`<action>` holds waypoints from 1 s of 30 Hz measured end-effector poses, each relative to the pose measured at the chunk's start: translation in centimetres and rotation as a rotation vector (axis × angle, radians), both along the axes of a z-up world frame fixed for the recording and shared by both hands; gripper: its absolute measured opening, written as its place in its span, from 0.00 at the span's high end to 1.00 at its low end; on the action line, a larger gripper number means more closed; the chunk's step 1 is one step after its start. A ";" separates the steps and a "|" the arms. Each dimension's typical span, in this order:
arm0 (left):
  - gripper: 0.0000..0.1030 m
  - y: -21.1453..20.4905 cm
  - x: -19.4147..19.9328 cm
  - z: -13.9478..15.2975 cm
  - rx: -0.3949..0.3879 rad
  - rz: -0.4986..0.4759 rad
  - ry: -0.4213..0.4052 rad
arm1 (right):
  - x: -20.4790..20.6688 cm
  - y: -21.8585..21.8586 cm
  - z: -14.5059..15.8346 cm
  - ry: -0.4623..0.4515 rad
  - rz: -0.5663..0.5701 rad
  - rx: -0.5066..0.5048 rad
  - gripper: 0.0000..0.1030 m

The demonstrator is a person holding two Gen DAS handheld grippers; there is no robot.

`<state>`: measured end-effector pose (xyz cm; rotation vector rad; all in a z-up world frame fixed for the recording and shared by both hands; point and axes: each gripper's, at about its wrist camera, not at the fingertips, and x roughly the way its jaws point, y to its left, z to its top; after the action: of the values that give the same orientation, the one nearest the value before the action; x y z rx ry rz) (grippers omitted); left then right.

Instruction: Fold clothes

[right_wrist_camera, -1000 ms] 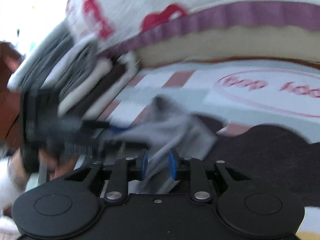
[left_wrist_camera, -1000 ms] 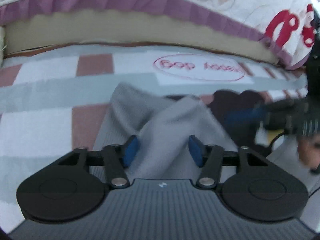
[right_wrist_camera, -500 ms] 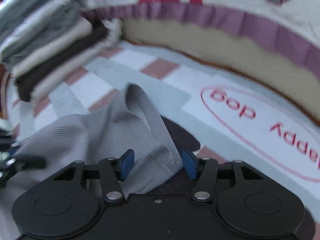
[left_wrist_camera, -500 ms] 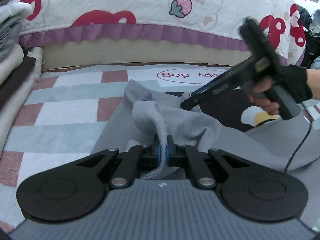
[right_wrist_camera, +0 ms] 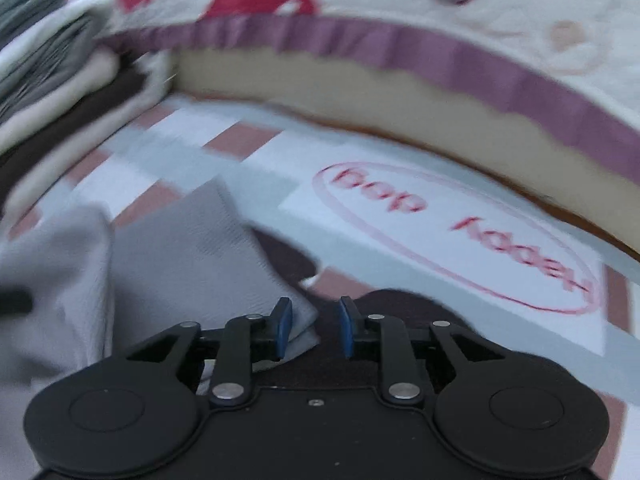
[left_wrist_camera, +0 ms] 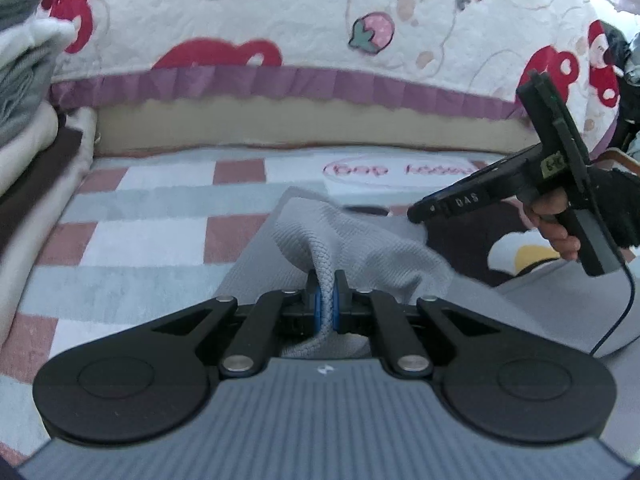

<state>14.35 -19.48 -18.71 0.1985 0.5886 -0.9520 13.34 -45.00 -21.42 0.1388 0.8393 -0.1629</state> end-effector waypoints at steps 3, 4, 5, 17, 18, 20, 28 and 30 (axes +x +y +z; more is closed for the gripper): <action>0.95 0.3 -1.7 0.3 -0.017 -0.108 0.000 | -1.2 -0.6 1.5 -0.096 0.003 0.163 0.67; 0.94 0.4 -2.4 0.3 -0.021 -0.148 0.004 | -1.6 -0.8 1.8 -0.119 0.031 0.247 0.60; 0.92 0.5 -3.0 0.4 -0.025 -0.189 0.008 | -1.8 -0.3 1.5 -0.101 0.073 0.263 0.54; 0.61 6.4 -5.3 -0.2 0.021 -0.131 0.180 | -4.4 6.1 -1.5 0.123 0.574 0.455 0.43; 0.60 7.0 -5.1 0.0 0.013 -0.108 0.181 | -4.6 6.6 -1.6 0.137 0.606 0.464 0.43; 0.59 7.7 -4.2 0.0 -0.008 -0.069 0.204 | -4.8 6.8 -1.3 0.127 0.606 0.440 0.43; 0.54 6.1 -4.3 -2.5 0.088 -0.068 0.268 | -4.7 5.9 -0.7 0.039 0.537 0.470 0.42; 0.57 5.9 -4.2 -2.9 0.080 -0.057 0.279 | -3.4 4.7 -2.0 0.024 0.465 0.579 0.35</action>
<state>10.13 -13.60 -21.63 0.1557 0.8826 -1.0203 9.96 -40.27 -23.45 0.4782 0.9025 0.5224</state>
